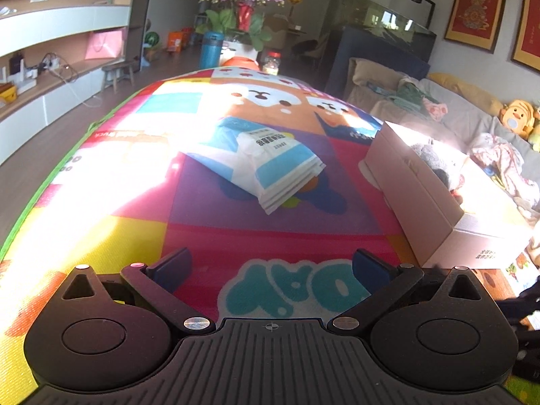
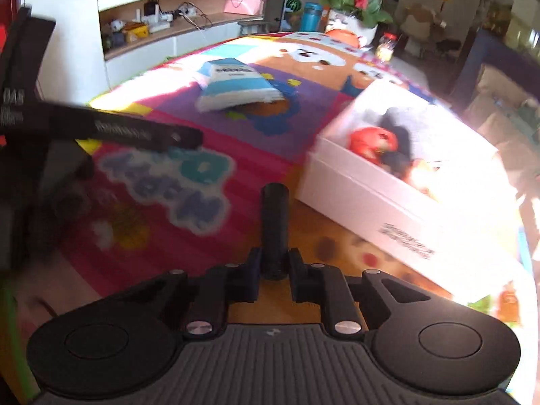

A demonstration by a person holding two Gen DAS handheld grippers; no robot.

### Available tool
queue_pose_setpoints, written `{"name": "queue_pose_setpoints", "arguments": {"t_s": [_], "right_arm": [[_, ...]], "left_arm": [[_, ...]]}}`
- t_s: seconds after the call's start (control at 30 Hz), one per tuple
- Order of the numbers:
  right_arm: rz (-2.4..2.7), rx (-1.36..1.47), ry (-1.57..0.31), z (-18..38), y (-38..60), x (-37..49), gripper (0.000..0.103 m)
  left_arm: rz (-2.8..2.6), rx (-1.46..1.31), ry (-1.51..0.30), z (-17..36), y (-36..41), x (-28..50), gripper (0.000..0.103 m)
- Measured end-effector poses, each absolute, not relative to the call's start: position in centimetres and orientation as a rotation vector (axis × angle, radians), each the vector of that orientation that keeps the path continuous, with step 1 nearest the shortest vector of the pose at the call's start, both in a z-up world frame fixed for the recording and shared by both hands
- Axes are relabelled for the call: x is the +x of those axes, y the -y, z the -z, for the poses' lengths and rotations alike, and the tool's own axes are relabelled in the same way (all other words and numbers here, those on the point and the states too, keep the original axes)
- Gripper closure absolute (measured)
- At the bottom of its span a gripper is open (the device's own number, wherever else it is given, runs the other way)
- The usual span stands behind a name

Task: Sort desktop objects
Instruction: 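Grasp the blue-white wipes pack with the left gripper while the right gripper approaches the black foam cylinder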

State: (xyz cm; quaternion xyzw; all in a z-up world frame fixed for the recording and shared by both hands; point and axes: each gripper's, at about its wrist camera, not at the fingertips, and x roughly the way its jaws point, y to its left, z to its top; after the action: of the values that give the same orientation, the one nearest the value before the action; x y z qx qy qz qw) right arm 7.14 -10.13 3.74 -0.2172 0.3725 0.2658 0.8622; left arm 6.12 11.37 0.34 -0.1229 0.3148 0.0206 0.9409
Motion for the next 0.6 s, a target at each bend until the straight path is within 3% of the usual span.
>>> {"name": "queue_pose_setpoints", "arguments": {"t_s": [0.13,0.4,0.5,0.6], "right_arm": [[-0.344,-0.531,-0.660,-3.4,13.1,7.2,0.080],[-0.344,-0.209,-0.657,-3.2,18.7,6.4,0.028],[-0.356,-0.126,-0.650,-2.6,19.5,6.0,0.016],[-0.330,-0.062,-0.657,-1.7,19.9,6.2,0.011]], "left_arm": [[-0.053,-0.222,-0.653,-0.3,-11.0,6.3,0.000],[-0.084,-0.132,-0.646,-2.3,-9.7,8.0,0.000],[-0.138,-0.173,-0.640,-4.2,-9.6,11.1,0.000],[-0.214,-0.119,-0.677,-4.7,-8.6,15.1,0.000]]}}
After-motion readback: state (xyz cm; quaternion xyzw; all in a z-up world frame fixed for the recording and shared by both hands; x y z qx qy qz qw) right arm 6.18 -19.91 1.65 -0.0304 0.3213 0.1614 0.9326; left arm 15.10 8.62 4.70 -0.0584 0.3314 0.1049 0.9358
